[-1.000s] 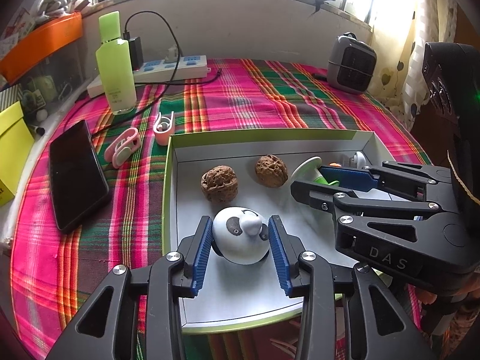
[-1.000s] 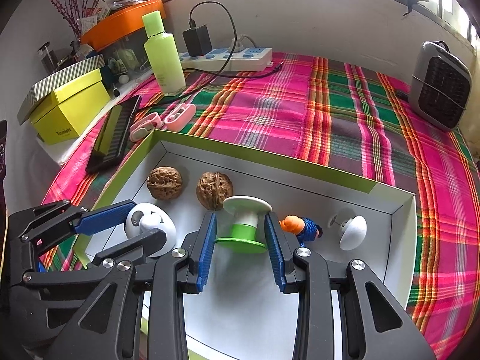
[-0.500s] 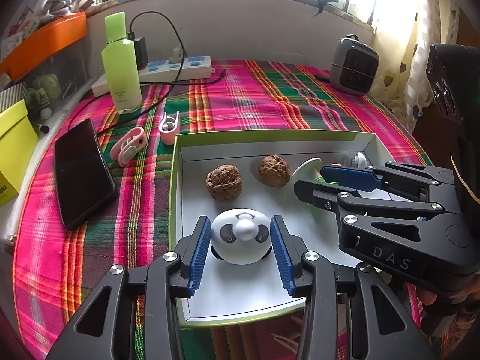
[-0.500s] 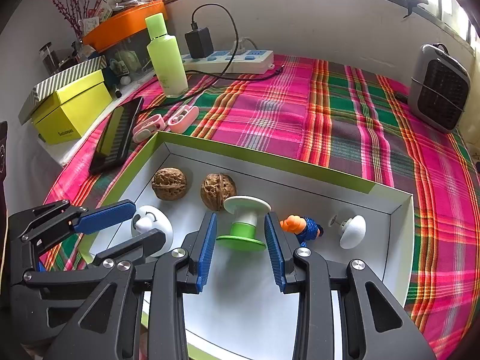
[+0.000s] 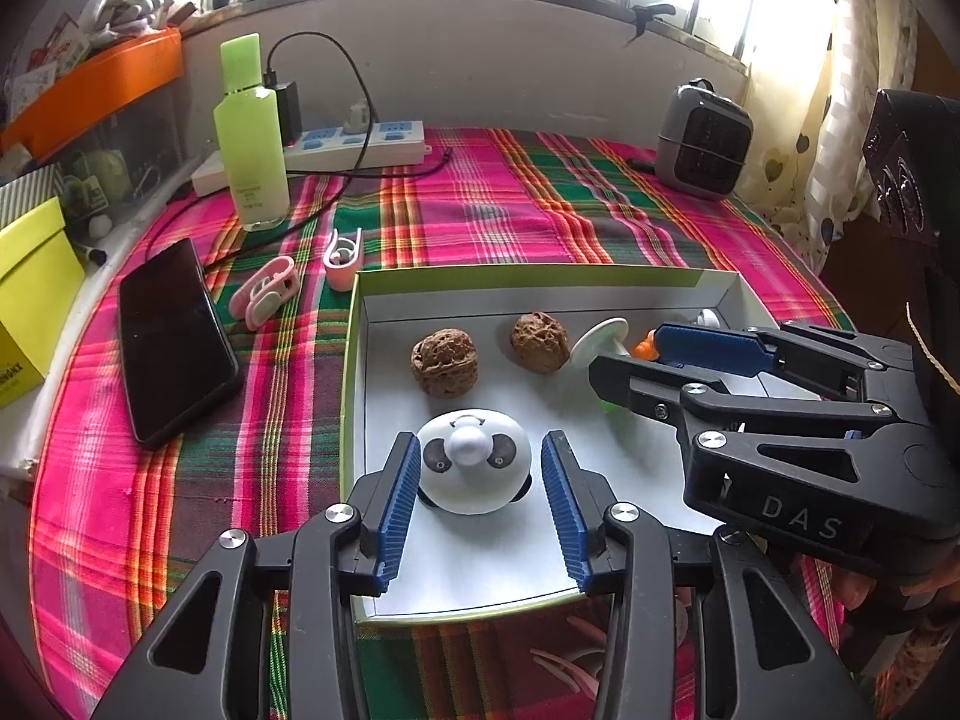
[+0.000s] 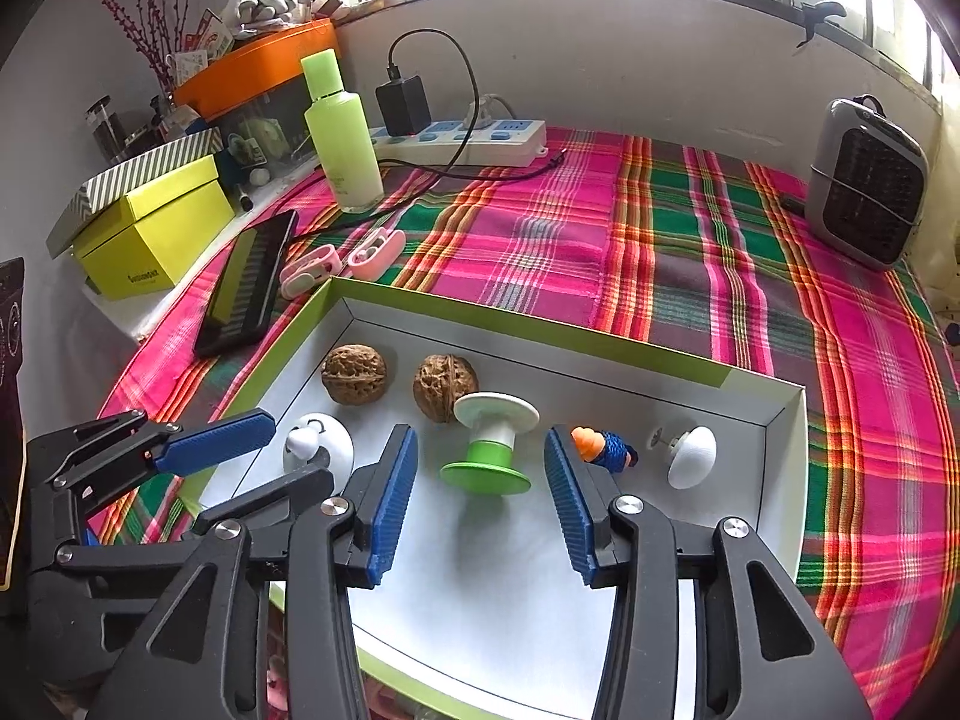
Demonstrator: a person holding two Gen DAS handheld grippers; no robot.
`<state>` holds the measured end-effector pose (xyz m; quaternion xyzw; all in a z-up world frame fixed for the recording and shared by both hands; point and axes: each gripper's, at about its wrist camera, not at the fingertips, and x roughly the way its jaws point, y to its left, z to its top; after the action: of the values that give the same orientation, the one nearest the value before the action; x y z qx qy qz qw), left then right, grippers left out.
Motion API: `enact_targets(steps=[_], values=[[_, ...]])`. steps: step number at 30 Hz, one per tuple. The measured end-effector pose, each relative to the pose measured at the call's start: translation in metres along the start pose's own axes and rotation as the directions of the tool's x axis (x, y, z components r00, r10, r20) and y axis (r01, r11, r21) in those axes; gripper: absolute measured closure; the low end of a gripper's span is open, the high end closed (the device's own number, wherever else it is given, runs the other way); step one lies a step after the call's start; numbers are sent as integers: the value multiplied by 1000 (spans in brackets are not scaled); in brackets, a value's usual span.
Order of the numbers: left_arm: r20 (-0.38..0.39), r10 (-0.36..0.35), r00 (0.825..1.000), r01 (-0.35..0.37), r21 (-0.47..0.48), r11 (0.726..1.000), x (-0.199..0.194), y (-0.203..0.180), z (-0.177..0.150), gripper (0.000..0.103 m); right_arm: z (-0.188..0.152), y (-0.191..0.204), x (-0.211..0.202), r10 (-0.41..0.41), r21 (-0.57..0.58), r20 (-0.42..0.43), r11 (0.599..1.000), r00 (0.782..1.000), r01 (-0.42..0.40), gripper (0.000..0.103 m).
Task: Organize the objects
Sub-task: 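Open the right tool to release the spool while the left tool releases the panda object, then withdraw both tools, moving the right tool to the black cylinder while the left approaches the pink clip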
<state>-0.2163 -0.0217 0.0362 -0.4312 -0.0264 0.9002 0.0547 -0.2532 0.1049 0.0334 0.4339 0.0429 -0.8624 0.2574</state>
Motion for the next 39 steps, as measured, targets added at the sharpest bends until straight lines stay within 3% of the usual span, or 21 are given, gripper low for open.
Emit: enact_targets(steps=[21, 39], values=[[39, 4, 999, -3, -24, 1000, -31, 4, -16, 61, -19, 1, -31, -36, 30, 52, 999, 998, 35, 57], [54, -64, 996, 68, -70, 995, -60, 2, -49, 57, -63, 5, -70, -68, 57, 114, 996, 991, 62, 57]])
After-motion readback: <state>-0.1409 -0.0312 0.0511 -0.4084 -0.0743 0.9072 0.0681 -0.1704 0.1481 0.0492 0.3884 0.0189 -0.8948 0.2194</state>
